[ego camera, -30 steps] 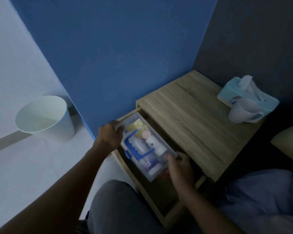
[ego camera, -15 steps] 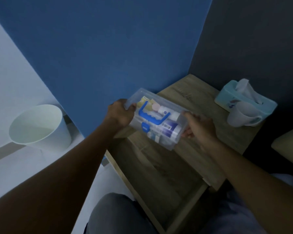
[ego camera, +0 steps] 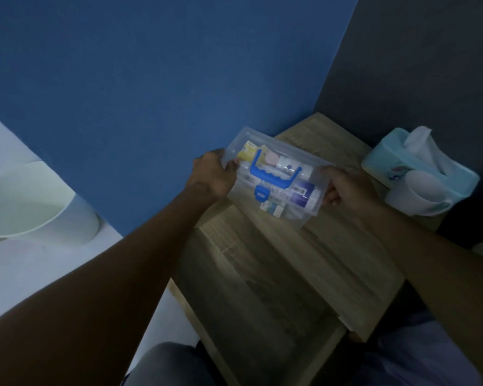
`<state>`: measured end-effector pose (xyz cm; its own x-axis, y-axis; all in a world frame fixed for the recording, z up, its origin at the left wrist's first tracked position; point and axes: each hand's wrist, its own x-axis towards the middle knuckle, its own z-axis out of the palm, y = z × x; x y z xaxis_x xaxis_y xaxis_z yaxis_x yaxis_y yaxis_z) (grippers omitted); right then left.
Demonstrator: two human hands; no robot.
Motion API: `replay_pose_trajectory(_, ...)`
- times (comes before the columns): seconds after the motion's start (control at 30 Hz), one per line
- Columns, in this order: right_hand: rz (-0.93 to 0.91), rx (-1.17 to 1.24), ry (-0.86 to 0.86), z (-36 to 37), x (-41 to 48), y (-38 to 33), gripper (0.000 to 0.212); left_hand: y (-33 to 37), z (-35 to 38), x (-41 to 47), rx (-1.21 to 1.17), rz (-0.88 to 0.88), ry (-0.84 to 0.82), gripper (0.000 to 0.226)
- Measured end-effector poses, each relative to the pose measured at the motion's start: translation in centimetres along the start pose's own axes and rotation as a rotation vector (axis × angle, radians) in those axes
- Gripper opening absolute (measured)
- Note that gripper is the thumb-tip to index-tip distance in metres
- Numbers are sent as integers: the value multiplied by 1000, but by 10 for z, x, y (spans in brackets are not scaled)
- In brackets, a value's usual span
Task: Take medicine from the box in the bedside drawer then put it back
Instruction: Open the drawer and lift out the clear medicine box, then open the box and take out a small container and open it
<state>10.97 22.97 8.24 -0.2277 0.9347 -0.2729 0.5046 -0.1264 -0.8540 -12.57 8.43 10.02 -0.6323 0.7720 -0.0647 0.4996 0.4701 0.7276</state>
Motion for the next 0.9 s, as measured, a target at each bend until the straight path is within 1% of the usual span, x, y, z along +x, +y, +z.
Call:
replay_pose_trajectory(0.13,30,-67,-46,-1,11,-3,52,-3,1,2,-10,19,-27,31)
replay_pose_trajectory(0.17,38,-128,-46,-1,10,-6,55,-4,3,2,-38,8,-33,34)
replay_pose_trajectory(0.2,6,-247,-22,-1,8,-7,61,-6,5,-1,-77,-14,-33,42)
replay_pose_trajectory(0.27,-179,-519,90,-1,3,-8,75,-10,14,-12,-146,-98,-35,65)
replay_pose_trajectory(0.3,-295,-582,119,-1,-2,-9,81,-11,19,-19,-177,-154,-51,73)
replay_pose_trajectory(0.33,-396,-604,103,-1,-6,-11,87,-12,26,-26,-221,-203,-81,72)
replay_pose_trajectory(0.37,-465,-613,40,-3,-10,-13,93,-12,34,-32,-277,-240,-121,62)
replay_pose_trajectory(0.43,-514,-670,-137,-3,-14,-11,108,-9,46,-41,-405,-312,-202,38)
replay_pose_trajectory(0.47,-529,-722,-201,-3,-16,-8,114,-5,49,-44,-468,-353,-218,36)
replay_pose_trajectory(0.5,-552,-765,-232,-3,-17,-4,118,-2,51,-46,-519,-383,-221,39)
replay_pose_trajectory(0.57,-596,-792,-213,-2,-18,3,122,1,56,-45,-567,-366,-182,46)
replay_pose_trajectory(0.63,-619,-773,-172,0,-17,5,121,5,58,-44,-586,-340,-143,47)
replay_pose_trajectory(0.77,-612,-795,-143,2,-16,1,122,12,63,-41,-690,-431,-148,50)
replay_pose_trajectory(0.9,-597,-799,-139,3,-17,-2,123,10,69,-44,-827,-458,-114,50)
